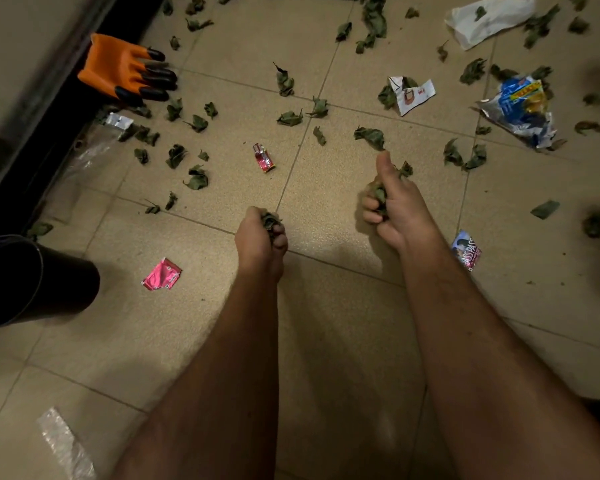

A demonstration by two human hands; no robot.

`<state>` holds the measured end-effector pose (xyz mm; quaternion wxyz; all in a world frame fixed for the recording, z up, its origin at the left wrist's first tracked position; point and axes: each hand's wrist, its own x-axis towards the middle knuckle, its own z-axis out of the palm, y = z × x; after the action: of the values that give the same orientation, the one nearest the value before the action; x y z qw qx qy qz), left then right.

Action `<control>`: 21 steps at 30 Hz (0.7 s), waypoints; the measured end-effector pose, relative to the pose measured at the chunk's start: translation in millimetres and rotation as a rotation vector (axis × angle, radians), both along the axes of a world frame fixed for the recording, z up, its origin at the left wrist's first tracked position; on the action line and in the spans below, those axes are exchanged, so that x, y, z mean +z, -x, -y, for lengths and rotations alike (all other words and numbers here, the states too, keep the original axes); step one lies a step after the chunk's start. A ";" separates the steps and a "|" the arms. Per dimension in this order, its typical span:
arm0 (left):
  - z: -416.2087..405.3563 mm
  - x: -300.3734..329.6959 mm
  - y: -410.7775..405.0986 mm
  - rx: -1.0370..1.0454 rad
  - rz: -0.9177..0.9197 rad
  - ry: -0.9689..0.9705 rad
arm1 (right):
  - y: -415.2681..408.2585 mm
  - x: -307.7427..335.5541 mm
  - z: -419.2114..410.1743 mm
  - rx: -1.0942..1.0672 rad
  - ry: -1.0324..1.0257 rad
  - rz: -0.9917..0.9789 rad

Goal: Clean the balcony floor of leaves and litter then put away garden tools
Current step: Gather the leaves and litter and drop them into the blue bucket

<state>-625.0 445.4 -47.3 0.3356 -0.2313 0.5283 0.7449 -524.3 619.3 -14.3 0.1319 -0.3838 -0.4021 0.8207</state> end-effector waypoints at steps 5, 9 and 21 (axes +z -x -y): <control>-25.2 4.5 -5.2 0.003 0.190 -0.267 | -20.7 3.2 -30.5 -0.201 -0.058 0.066; -55.8 12.4 -15.4 -0.031 0.249 -0.330 | -31.6 3.7 -50.1 -0.239 -0.357 0.394; -111.6 7.3 -9.3 -0.553 -0.201 0.087 | -5.9 -24.4 -87.9 0.364 -1.069 0.690</control>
<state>-615.7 557.0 -40.0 0.4614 -0.0178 0.6332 0.6212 -518.4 707.3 -38.6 0.0269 -0.4323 -0.8318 0.3471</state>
